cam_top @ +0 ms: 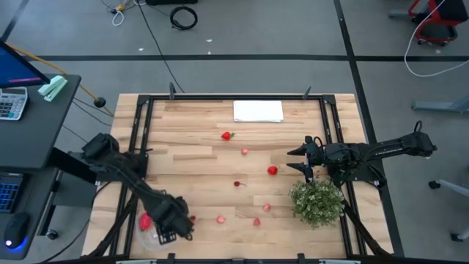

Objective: Pick and placing Produce into tupperware
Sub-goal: Put the green bell pepper into the transparent plastic container, then put the strawberry into the transparent plastic container

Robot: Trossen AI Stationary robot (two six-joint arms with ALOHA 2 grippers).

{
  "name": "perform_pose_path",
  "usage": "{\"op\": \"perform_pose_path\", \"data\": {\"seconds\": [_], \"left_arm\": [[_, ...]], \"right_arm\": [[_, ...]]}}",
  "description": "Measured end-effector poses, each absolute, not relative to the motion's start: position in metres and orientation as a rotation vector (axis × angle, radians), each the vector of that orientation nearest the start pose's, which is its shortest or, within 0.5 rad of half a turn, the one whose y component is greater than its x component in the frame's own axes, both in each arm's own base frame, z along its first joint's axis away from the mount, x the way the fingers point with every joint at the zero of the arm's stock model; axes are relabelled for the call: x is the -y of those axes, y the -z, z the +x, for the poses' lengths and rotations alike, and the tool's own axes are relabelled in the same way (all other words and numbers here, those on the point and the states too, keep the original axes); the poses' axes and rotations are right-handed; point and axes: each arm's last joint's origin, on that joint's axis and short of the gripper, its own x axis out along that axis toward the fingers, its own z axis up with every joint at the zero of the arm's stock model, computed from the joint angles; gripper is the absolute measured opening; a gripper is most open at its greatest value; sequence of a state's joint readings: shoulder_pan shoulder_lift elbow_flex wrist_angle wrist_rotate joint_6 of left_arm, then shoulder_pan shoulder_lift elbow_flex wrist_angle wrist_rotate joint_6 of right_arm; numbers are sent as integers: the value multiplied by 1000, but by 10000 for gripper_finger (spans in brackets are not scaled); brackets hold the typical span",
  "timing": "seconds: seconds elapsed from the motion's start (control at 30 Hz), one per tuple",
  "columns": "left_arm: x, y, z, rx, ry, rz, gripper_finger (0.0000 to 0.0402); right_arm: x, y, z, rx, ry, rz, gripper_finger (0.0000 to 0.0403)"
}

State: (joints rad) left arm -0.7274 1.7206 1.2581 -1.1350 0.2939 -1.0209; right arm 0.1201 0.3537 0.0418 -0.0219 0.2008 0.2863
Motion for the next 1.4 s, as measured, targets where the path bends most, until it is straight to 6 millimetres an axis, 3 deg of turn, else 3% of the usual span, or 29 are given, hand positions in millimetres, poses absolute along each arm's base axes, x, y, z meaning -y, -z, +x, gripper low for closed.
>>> {"op": "perform_pose_path", "data": {"seconds": [0.2,0.4,0.6,0.83,1.03,1.2,1.4], "left_arm": [[204,-186,209,-1814,-131,-364,216],[188,-159,198,-1868,-209,-339,248],[180,-152,199,-1873,-237,-354,282],[176,-178,222,-1924,-168,-496,282],[175,-212,238,-1888,-96,-449,265],[163,-231,259,-1690,-108,-283,253],[135,-237,286,-1353,-310,-22,243]], "right_arm": [[-8,-145,115,-315,126,230,250],[-8,-145,115,-315,126,230,250],[-8,-145,115,-316,126,230,250],[-8,-145,115,-316,126,230,250],[-8,-145,115,-316,126,230,250],[-8,-145,115,-316,126,230,250],[-8,-145,115,-316,126,230,250]]}}
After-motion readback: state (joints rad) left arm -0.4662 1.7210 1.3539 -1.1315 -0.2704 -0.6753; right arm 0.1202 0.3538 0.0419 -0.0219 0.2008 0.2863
